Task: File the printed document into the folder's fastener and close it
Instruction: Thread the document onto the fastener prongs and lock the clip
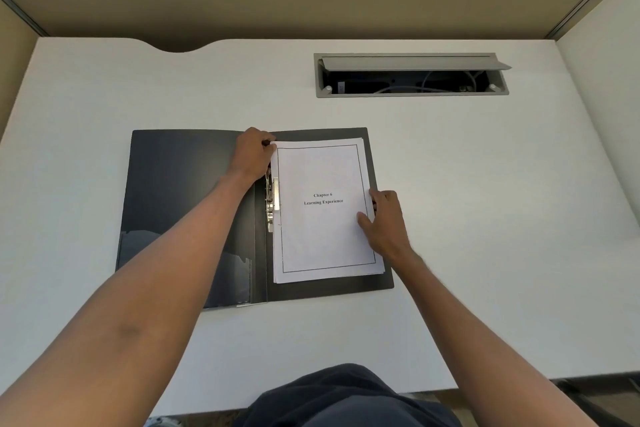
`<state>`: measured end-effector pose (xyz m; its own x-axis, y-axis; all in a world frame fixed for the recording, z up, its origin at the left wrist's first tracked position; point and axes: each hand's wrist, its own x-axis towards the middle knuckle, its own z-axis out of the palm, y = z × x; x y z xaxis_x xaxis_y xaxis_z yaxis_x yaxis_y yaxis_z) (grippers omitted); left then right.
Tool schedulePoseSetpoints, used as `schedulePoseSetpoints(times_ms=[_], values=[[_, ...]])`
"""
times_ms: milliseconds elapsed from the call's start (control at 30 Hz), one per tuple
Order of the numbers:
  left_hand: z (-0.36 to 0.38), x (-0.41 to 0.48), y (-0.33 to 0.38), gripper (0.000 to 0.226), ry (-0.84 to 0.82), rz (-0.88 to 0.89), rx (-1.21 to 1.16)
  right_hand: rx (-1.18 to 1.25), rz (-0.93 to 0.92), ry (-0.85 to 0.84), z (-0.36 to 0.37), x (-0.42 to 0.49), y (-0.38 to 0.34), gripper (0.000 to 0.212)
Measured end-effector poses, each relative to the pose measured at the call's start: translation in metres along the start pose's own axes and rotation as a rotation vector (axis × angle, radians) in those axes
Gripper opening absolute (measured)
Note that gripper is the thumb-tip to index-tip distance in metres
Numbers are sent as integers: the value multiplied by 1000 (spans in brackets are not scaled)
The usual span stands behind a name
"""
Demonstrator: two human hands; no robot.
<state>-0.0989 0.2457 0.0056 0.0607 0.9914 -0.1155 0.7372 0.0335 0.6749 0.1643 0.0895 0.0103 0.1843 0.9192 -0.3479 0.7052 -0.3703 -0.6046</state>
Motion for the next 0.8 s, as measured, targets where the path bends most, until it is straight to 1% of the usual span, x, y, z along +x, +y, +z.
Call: schedulePoseSetpoints(times_ms=[100, 167, 200, 267, 333, 467, 567, 700, 800], values=[[-1, -6, 2, 20, 55, -70, -45, -84, -31, -11, 4, 0, 1, 64], [-2, -11, 0, 17, 125, -185, -90, -131, -46, -1, 7, 0, 0, 60], [-2, -14, -2, 24, 144, -239, -96, -151, -47, 5, 9, 0, -1, 59], [-2, -18, -7, 37, 118, -321, -94, -188, -43, 16, 11, 1, -3, 55], [-3, -22, -8, 36, 67, -379, -104, -213, -37, 18, 13, 2, -4, 51], [-5, -29, -4, 29, 17, -396, -107, -254, -11, 23, 17, 3, -7, 46], [-7, -34, 0, 25, 2, -398, -151, -274, 2, 27, 19, 3, -9, 46], [-17, -46, 10, 22, -30, -413, -266, -286, 4, 24, 20, 5, -11, 46], [-22, -64, 17, 16, -40, -477, -395, -307, 1, 28, 19, 6, -11, 48]])
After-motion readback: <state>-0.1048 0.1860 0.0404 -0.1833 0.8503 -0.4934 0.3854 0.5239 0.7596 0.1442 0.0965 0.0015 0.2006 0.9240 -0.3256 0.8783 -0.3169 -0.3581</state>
